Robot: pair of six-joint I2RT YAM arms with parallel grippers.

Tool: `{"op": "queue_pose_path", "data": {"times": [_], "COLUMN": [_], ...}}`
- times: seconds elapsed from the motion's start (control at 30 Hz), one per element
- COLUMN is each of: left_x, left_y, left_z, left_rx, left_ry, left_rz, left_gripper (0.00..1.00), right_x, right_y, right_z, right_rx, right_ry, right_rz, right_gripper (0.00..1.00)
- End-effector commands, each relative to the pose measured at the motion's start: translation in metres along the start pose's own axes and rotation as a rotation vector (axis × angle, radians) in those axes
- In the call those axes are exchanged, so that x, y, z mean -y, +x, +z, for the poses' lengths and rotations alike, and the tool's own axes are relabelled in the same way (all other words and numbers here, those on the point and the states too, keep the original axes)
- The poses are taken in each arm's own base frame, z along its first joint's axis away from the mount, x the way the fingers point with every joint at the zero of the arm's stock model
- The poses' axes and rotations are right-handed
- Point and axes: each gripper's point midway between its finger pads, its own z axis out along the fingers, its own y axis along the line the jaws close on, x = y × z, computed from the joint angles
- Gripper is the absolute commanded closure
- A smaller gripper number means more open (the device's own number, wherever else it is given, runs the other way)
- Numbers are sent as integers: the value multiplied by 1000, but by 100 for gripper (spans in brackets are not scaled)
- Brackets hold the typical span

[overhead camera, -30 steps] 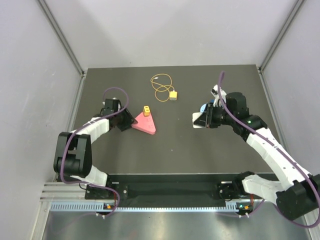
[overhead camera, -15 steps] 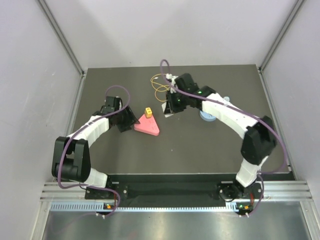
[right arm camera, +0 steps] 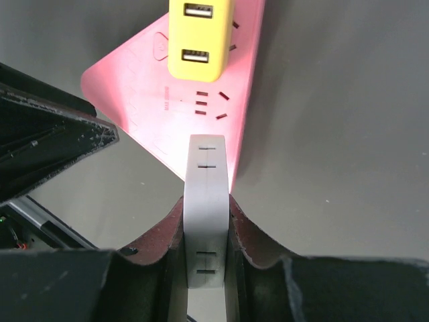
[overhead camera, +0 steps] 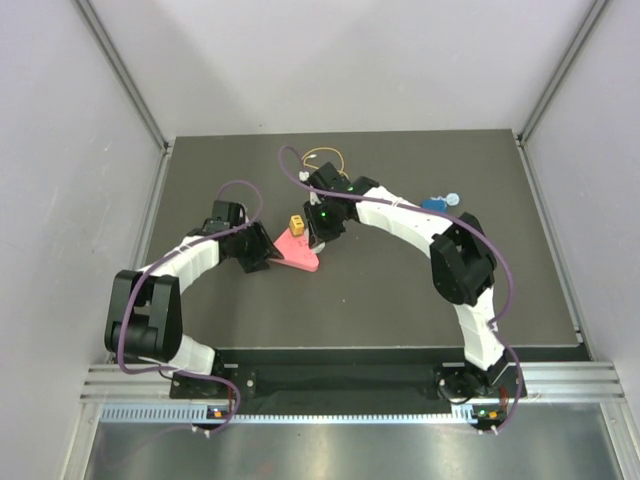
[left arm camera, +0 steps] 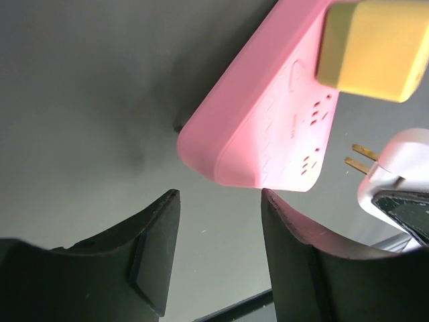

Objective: Insert the plug

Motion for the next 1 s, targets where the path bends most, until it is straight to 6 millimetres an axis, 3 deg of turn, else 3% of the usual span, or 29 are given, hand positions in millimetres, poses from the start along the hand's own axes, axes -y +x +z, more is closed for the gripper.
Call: {"op": "queue_pose_path", "data": {"times": [0.0,0.23,0.77,0.97], "left_x": [13,5,31,27], "left_y": [-6,-5,-14,-17], "left_z": [-4,0,-16,-14], "left_rx": [34,25,63,77], "left_ry": [68,31,129,101], "left_rz": [8,-1,-16,-23], "left_gripper": [45,46,45,43], "right_x": [-23,-23,-30,-24], "right_y": [-12,-4,9,15], "right_z": [-2,4,6,13], "right_rx": [26,-7,-36,-47], "right_ry": [-31,-27,-32,-9], "right_rz": [-20,-14,-11,-3], "right_gripper": [100,100,100,100]}}
